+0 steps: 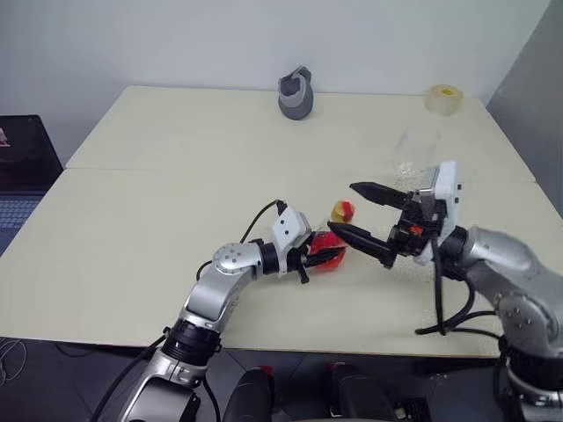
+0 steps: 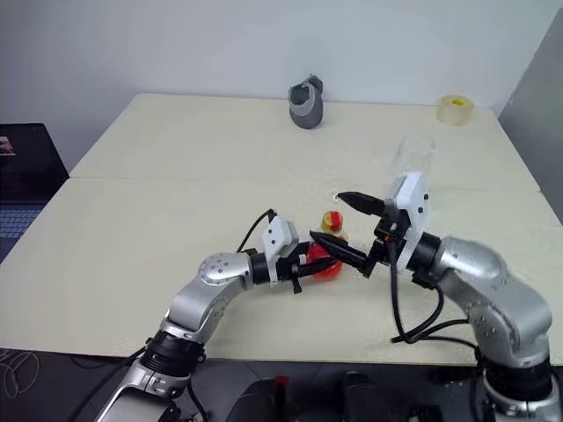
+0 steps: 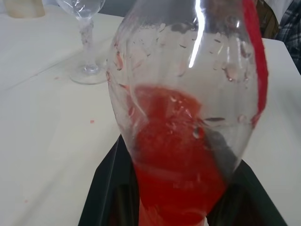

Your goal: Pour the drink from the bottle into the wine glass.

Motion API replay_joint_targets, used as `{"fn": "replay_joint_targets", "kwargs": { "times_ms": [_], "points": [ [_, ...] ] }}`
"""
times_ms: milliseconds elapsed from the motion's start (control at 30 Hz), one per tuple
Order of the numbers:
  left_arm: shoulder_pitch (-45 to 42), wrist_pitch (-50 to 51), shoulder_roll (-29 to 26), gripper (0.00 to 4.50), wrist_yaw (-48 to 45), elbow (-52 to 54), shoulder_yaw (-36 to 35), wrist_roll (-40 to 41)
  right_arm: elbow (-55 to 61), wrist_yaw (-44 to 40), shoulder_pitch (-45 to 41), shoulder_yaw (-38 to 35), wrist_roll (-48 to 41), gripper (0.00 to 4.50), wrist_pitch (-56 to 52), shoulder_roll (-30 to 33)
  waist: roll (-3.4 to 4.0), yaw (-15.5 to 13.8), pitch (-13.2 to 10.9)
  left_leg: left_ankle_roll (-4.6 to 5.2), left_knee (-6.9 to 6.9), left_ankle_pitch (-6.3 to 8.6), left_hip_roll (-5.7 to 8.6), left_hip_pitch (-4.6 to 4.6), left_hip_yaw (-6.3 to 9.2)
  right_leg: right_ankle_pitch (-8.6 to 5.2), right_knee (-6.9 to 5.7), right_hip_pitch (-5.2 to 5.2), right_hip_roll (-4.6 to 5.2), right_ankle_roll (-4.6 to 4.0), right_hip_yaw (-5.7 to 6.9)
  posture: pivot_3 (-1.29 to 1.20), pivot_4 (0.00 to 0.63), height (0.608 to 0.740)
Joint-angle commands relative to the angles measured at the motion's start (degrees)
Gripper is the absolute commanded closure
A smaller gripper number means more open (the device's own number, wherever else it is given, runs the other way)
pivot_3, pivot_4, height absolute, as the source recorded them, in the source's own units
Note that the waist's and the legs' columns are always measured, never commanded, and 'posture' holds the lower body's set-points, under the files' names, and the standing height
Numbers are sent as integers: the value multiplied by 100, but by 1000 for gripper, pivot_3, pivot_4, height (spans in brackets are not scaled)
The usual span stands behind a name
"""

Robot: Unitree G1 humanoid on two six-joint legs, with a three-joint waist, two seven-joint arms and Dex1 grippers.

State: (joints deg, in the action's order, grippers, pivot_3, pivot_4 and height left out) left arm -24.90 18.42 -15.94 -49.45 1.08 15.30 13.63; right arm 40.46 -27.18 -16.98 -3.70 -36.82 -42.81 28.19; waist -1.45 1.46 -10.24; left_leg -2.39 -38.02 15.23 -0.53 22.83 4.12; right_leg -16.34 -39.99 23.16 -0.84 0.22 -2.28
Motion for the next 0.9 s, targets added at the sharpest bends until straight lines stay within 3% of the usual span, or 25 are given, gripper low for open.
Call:
{"fn": "replay_joint_targets", "kwargs": {
  "times_ms": [33, 333, 367, 467, 700, 767, 900],
  "points": [
    [-216, -211, 69, 3234, -74, -3, 9, 5, 261, 443, 32, 195, 317, 0, 151, -168, 0, 3, 0, 0, 0, 0, 0, 0, -2, 0, 1, 0, 0, 0, -2, 0, 150, 740],
    [-334, -334, 117, 3234, -139, -168, 48, -50, 197, 496, 55, 308, 332, 0, 141, -295, 0, 6, 0, 0, 2, 0, 0, 0, -3, 0, 2, 0, -2, 0, -2, 0, 150, 740],
    [-320, -336, 113, 3235, -135, -162, 43, -53, 190, 440, 61, 312, 313, 173, 145, -278, 0, 6, 0, 0, 2, 0, 0, 0, -3, 0, 2, 0, -2, 0, -2, 0, 150, 740],
    [-286, -338, 104, 3235, -127, -137, 36, -63, 184, 333, 83, 324, 296, 893, 154, -244, 0, 6, 0, 1, 1, 0, 0, 0, -2, 0, 3, 0, -2, 0, -2, 0, 150, 740],
    [-254, -316, 91, 3302, -119, -82, 26, -69, 22, -129, 133, 523, 510, 3342, 370, 120, 0, 6, 0, 1, 2, 0, 2, 0, -3, 0, 3, 0, -2, 0, -2, 0, 150, 740],
    [-251, -303, 87, 3342, -127, -50, 30, -66, -130, -369, 92, 591, 611, 3370, 526, 290, 0, 8, 0, 1, 2, 0, 1, 0, -3, 0, 4, 0, -2, 0, -2, 0, 150, 740],
    [-215, -297, -43, 3360, -336, 148, 78, -10, -1035, -1585, -351, 686, 822, 4497, 1113, 973, 0, 18, 0, 1, 1, 1, 3, -1, -5, 0, 4, 0, -3, 0, -2, 0, 150, 740]
  ]
}}
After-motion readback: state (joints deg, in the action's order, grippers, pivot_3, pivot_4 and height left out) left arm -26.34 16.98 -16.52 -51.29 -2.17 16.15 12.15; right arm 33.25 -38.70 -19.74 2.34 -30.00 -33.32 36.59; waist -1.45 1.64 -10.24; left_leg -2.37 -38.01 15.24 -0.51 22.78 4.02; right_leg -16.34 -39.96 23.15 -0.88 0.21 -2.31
